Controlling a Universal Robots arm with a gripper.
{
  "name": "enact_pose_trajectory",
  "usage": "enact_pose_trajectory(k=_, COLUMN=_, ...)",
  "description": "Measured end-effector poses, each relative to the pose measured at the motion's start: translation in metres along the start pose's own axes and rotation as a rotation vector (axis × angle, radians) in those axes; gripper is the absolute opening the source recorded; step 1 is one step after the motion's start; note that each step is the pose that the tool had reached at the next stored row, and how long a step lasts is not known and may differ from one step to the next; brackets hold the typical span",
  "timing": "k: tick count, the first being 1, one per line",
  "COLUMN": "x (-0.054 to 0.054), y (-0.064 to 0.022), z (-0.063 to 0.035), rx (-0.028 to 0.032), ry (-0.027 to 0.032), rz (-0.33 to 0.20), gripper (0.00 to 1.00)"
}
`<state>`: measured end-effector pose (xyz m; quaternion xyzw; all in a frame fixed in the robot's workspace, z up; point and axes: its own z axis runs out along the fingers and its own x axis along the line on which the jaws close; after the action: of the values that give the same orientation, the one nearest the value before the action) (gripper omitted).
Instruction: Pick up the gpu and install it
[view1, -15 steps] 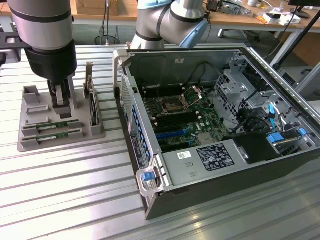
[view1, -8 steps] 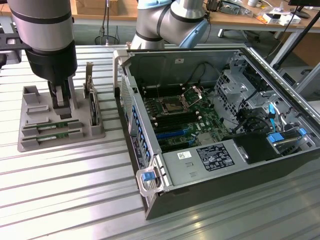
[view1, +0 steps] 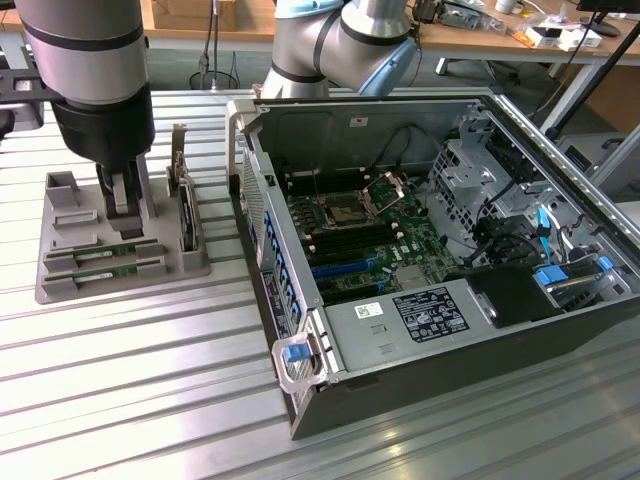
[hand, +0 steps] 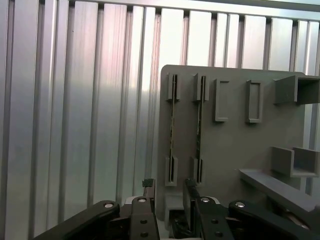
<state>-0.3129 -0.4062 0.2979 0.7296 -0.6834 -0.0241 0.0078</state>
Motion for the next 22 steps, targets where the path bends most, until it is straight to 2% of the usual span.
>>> enact_pose_trajectory(k=22, x=0.0007, y=-0.0004, z=0.0094, rx=0.0000, ry=0.0000, rz=0.000, gripper=0.36)
